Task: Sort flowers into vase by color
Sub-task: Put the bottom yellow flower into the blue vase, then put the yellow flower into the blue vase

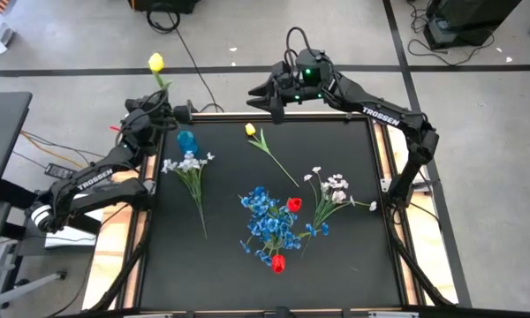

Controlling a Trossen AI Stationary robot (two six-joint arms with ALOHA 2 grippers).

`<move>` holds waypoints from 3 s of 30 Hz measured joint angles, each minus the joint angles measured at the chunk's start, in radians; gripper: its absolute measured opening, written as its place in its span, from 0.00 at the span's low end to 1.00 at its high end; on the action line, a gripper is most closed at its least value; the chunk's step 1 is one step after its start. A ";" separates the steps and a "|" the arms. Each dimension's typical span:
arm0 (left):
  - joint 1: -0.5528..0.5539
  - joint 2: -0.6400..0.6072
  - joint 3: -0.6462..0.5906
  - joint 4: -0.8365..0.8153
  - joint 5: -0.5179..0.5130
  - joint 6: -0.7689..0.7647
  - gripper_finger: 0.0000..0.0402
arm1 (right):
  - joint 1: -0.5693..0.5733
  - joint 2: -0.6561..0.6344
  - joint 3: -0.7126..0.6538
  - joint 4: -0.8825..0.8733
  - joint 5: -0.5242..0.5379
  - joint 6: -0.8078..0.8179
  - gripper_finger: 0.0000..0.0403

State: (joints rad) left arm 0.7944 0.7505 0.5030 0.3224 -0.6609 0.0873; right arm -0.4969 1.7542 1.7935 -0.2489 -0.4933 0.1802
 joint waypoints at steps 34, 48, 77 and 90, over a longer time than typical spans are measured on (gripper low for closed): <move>-0.107 -0.014 -0.110 -0.274 -0.110 -0.406 0.10 | 0.006 0.001 0.000 -0.062 -0.006 0.017 0.52; -0.107 -0.012 -0.086 -0.314 0.001 -0.444 0.51 | -0.034 0.001 0.000 -0.623 0.171 -0.036 0.54; -0.223 -0.038 0.264 -0.865 0.078 -0.623 0.65 | -0.005 0.168 -0.490 -0.096 0.261 0.116 0.40; -0.343 -0.013 0.290 -0.880 0.091 -0.715 0.56 | 0.054 0.422 -0.224 -0.353 0.337 0.070 0.39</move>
State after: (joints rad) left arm 0.4510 0.7373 0.7929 -0.5580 -0.5697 -0.6276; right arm -0.4430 2.1759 1.5697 -0.6023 -0.1560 0.2502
